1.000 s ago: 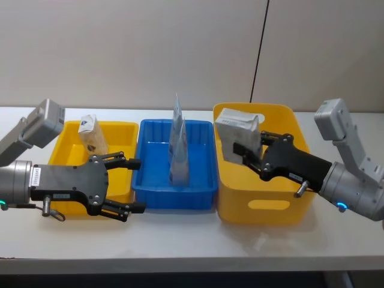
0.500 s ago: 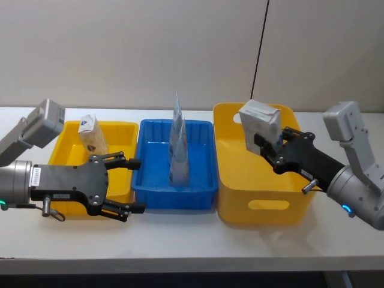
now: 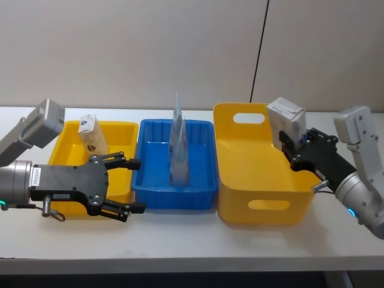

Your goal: Bimanual collaborative sorting of washing and personal care products

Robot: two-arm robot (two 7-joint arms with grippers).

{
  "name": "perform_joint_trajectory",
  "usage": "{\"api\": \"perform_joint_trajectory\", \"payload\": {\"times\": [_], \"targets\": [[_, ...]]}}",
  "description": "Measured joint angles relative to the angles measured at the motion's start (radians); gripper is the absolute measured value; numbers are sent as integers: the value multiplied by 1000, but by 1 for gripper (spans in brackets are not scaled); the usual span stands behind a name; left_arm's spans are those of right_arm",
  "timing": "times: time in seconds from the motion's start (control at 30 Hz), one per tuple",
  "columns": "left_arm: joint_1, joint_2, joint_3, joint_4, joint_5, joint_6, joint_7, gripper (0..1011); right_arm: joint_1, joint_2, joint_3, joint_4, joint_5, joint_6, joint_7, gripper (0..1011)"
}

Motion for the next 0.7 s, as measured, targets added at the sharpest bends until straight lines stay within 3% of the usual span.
{"api": "perform_joint_trajectory", "payload": {"times": [0.37,0.7], "targets": [[0,0,0,0,0,0,0,1001,-20,-51,25,9,-62,43,-155,337],[0,0,0,0,0,0,0,1001,17,-137,29,75,-126,80,-300,337]]}}
